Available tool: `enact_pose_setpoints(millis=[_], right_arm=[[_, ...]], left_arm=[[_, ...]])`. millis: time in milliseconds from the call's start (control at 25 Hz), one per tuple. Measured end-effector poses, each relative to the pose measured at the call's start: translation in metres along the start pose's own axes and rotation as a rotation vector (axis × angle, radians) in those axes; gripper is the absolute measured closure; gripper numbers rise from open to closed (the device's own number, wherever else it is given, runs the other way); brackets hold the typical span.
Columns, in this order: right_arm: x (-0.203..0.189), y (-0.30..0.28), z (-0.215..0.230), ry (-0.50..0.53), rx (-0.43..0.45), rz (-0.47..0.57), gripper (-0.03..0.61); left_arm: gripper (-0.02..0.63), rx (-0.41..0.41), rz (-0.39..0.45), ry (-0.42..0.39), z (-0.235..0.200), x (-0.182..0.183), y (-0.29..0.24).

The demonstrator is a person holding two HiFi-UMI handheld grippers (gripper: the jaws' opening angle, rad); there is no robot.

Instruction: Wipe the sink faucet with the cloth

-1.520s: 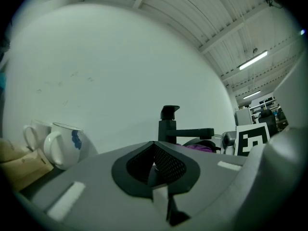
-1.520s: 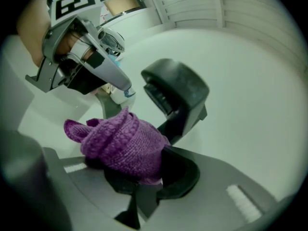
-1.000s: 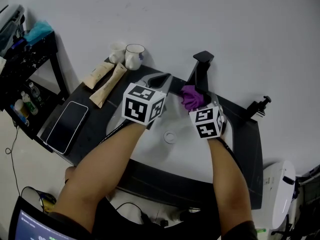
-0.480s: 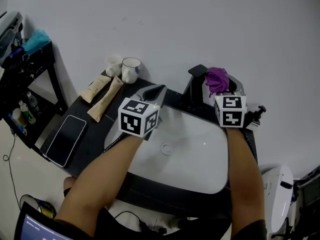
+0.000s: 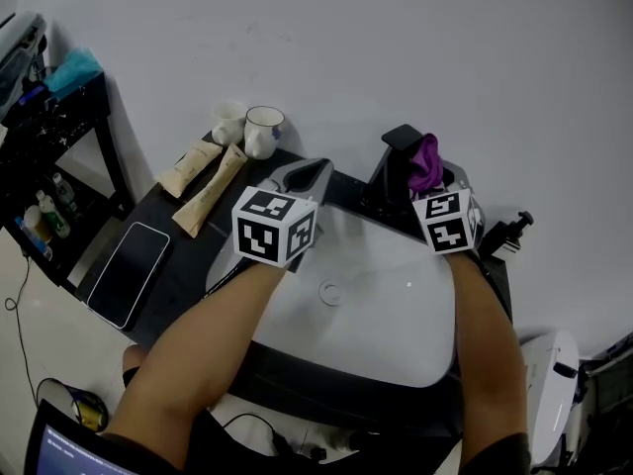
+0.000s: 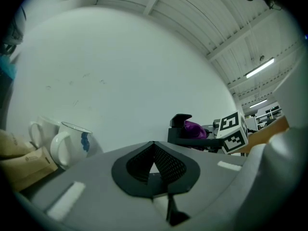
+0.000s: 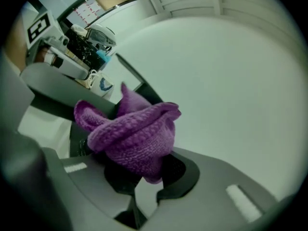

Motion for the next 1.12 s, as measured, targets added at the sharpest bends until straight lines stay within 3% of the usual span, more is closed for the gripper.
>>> enact_pose_setpoints(millis=[280,480,600,760,920,1120], right_arm=[[-0.035,-0.007,-0.043,0.130,0.082,-0.093,0.526],[-0.048,-0.001,-0.053,0.087,0.099,-0.115,0.525],[-0.046,0.021,-0.052,-0.087,0.082,-0.066,0.526],[-0.042,0.058,-0.051,-0.403,0.094,0.034,0.525],[-0.030,0.084,-0.068,-0.686,0.164,0.088,0.525],[-0.010,0.084,-0.112,-1.024,0.310,0.058,0.525]], left_arm=[[0.598,-0.003,-0.005,-0.017,0.002,0.000,0.000],[0.598,0.001,-0.004,-0.027,0.001,0.002,0.000],[0.598,0.000,-0.004,-0.033,0.003,0.003,0.000],[0.598,0.005,0.006,-0.058,0.003,0.008,0.004],[0.597,0.018,0.045,-0.057,0.002,0.019,0.018],[0.597,0.053,0.139,0.043,-0.009,0.041,0.045]])
Point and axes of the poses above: the fingertips, and each gripper's own axes: y backward along the fingers, z to its right, x out of its top, the point moved 7 cm from there along y, backward along the fingers, and after that the axes turned 3 degrees about -z, right-handed, at the moved point
